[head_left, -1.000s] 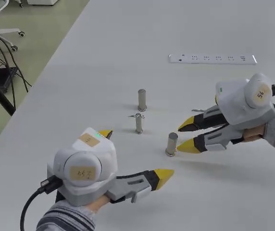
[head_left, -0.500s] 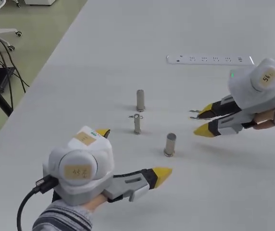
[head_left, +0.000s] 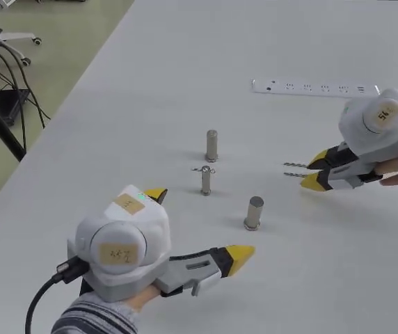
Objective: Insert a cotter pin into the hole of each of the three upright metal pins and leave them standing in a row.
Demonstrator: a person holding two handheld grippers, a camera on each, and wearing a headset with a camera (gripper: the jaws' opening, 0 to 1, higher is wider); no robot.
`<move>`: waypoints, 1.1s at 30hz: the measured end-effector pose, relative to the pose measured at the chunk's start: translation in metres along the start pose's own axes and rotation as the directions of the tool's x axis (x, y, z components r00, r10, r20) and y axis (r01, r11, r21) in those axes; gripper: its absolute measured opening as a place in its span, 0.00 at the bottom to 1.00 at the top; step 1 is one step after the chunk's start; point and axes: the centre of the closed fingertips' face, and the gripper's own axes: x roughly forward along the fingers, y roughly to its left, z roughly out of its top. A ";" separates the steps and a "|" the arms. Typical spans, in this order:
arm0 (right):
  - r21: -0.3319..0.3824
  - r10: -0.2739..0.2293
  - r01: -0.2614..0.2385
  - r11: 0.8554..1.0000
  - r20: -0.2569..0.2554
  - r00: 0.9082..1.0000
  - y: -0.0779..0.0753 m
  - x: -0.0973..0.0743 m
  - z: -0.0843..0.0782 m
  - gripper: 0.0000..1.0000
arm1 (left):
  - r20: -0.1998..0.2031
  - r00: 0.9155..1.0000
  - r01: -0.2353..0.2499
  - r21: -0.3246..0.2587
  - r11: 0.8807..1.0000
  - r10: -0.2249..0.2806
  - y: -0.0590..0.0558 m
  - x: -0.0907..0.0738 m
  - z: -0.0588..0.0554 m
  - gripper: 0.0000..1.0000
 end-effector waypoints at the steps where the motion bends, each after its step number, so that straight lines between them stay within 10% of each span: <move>1: 0.001 -0.001 0.001 1.000 -0.004 1.000 -0.001 0.001 -0.001 0.16 | -0.003 1.000 0.000 0.000 1.000 0.000 0.000 0.000 -0.001 0.91; 33: -0.038 0.042 -0.046 0.998 -0.098 0.994 -0.001 0.005 -0.013 0.00 | -0.016 0.999 0.037 0.005 0.999 -0.037 -0.006 -0.003 -0.002 0.83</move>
